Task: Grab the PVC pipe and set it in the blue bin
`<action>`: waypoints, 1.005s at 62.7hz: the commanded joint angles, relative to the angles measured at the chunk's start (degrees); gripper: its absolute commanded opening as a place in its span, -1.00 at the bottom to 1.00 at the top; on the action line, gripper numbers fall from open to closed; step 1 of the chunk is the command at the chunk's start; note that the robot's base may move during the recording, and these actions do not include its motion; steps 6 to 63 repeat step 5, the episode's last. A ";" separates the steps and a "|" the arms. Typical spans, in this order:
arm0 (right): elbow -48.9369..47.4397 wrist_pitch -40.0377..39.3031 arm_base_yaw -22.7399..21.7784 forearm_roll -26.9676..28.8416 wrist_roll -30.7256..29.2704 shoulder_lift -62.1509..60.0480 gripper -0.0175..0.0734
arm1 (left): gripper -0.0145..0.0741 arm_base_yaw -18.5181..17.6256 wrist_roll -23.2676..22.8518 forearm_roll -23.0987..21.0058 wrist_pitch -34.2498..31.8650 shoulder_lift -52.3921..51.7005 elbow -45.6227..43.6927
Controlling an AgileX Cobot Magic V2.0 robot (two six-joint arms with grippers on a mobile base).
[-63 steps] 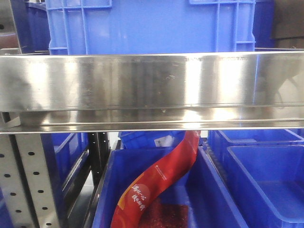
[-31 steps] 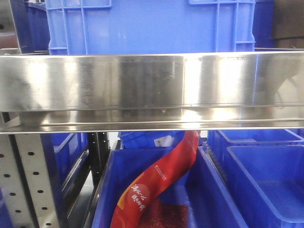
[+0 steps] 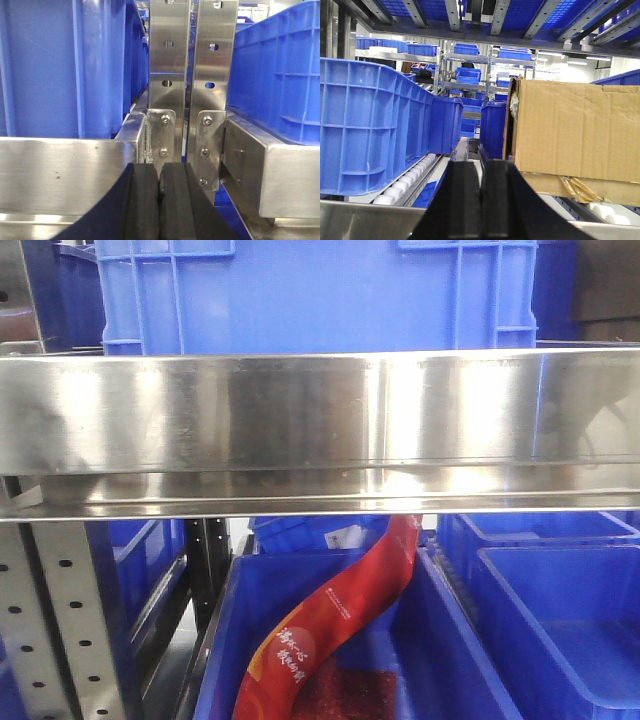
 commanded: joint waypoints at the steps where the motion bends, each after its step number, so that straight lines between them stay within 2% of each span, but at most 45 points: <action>1: 0.15 -1.31 -0.15 -0.28 0.09 -0.21 -0.96 | -0.92 0.17 -0.52 0.02 -0.81 -0.25 -0.11; 63: 0.15 -1.31 -0.15 -0.28 0.09 -0.21 -0.96 | -0.92 0.17 -0.52 0.02 -0.81 -0.25 -0.11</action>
